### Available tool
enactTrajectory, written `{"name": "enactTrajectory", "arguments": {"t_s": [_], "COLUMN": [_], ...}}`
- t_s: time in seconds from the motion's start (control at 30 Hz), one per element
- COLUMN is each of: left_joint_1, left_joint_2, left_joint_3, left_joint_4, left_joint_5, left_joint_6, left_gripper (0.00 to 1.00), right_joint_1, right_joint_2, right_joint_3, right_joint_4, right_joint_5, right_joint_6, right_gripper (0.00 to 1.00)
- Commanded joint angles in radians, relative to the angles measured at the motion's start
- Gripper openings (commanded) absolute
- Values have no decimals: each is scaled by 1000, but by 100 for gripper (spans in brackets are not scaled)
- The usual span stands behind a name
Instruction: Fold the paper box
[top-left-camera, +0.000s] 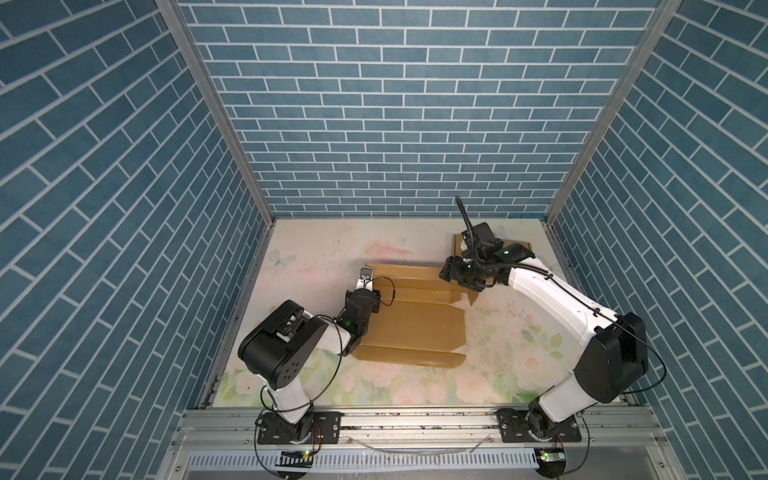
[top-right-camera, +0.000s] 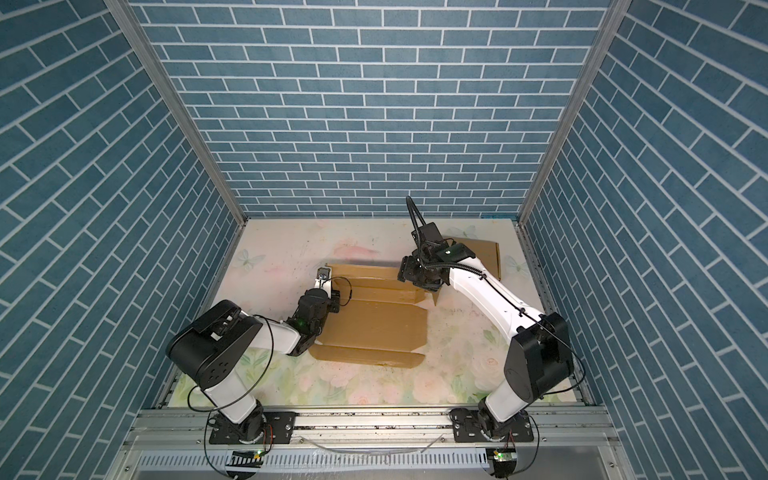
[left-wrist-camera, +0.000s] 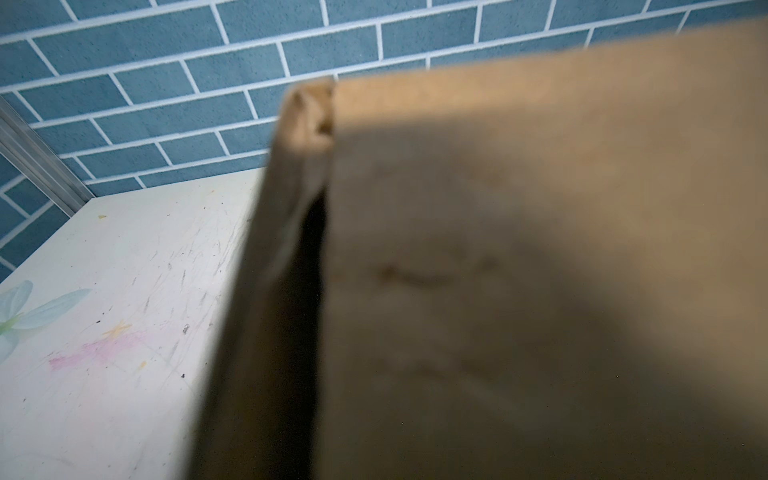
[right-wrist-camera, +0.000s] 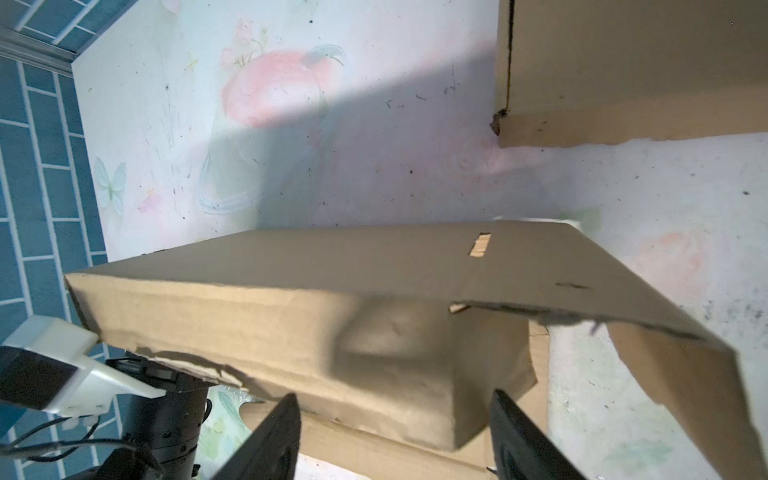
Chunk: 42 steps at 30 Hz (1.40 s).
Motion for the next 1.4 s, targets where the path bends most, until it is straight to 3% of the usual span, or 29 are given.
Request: {"name": "enactTrajectory", "arguments": {"t_s": [0.0,0.23,0.37,0.5,0.6,0.7,0.8,1.03,1.1,1.37], "left_joint_1": [-9,-9,-9,-9,-9,-8,-6,5,7,51], "left_joint_2": [23,26,23,21,29,37,42,24,22,17], "left_joint_3": [-14,-16,-15,-14,-8,1,14,45,57,123], "left_joint_4": [5,3,0,-11,-16,-19,-36,-125,-157,-313], "left_joint_5": [-8,-7,-17,-23,-20,-15,-4,30,28,65], "left_joint_6": [18,17,19,24,27,29,31,22,18,-57], "left_gripper": [0,0,0,0,0,0,0,0,0,0], "right_joint_1": [-7,-33,-75,-160,-263,-367,-386,-384,-379,-303], "right_joint_2": [19,24,-10,-95,-163,-187,-165,25,52,12], "right_joint_3": [-12,-60,-73,-41,-22,-41,-75,-103,-116,-238], "right_joint_4": [83,168,159,83,-6,-37,68,247,272,295], "right_joint_5": [-81,-182,-218,-282,-247,-37,98,81,14,-123], "right_joint_6": [51,71,31,-109,-252,-415,-550,-754,-801,-984], "right_gripper": [71,54,54,61,63,60,58,56,56,54]}}
